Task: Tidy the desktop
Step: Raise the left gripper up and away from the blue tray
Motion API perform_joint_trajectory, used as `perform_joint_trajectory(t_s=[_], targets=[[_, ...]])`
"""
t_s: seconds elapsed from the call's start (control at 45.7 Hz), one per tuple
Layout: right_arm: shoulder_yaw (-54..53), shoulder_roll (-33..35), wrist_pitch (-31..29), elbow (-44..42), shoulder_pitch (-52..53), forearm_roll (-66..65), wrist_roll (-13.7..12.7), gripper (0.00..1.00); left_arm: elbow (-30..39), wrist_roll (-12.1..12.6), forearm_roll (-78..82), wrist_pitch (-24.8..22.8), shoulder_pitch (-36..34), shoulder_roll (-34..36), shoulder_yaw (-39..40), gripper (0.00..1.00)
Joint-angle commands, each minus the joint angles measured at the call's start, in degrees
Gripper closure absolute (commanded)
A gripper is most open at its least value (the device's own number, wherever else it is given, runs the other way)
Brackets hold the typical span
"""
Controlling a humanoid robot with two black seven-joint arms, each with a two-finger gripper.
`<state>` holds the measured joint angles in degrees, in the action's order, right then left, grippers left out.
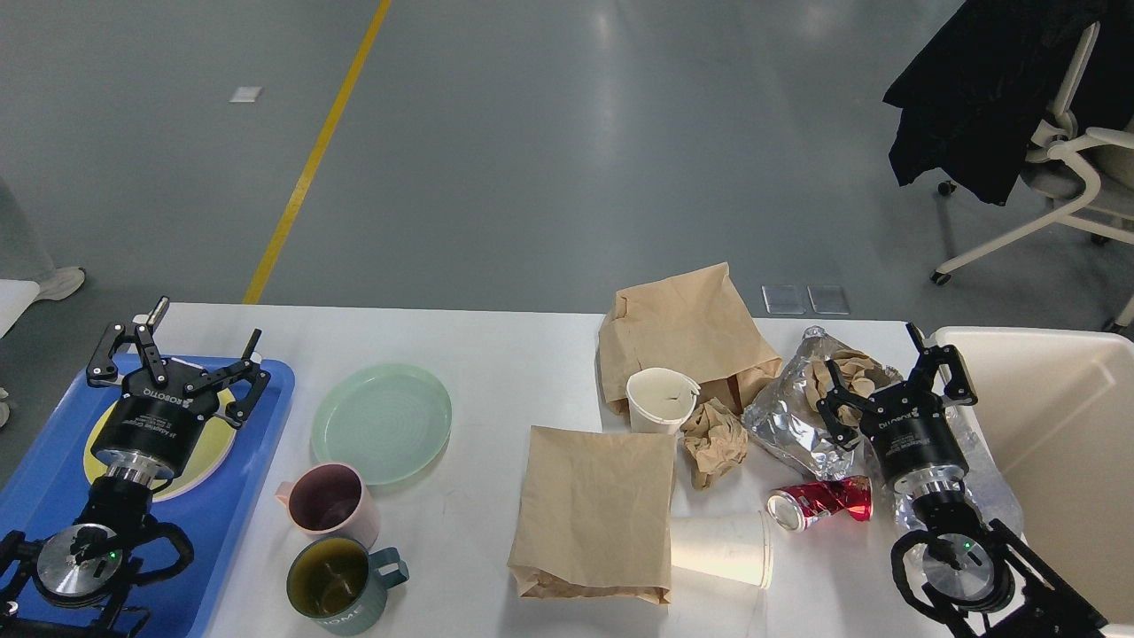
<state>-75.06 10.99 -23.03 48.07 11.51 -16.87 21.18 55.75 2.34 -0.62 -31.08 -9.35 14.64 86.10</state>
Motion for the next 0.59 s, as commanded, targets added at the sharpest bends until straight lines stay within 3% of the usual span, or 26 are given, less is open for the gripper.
perform_joint_trajectory(t_s=[0.0, 0.307, 0.438, 0.569], targets=[[0.00, 0.00, 0.00, -0.09, 0.00, 0.08, 0.00, 0.00, -0.03, -0.23, 0.01, -0.21, -0.32, 0.03, 0.03, 0.03], [0.00, 0.00, 0.00, 0.00, 0.00, 0.08, 0.00, 0.00, 0.06, -0.58, 0.19, 0.76, -0.93, 1.35, -0.93, 0.03], [0.00, 0.00, 0.00, 0.00, 0.00, 0.08, 0.00, 0.00, 0.06, -0.75, -0.08, -0.30, -3.74, 16.18, -14.00, 0.03], [0.00, 0.00, 0.00, 0.00, 0.00, -0.10, 0.00, 0.00, -0.47, -0.58, -0.25, -0.30, -15.59, 29.55, -33.42, 0.03]])
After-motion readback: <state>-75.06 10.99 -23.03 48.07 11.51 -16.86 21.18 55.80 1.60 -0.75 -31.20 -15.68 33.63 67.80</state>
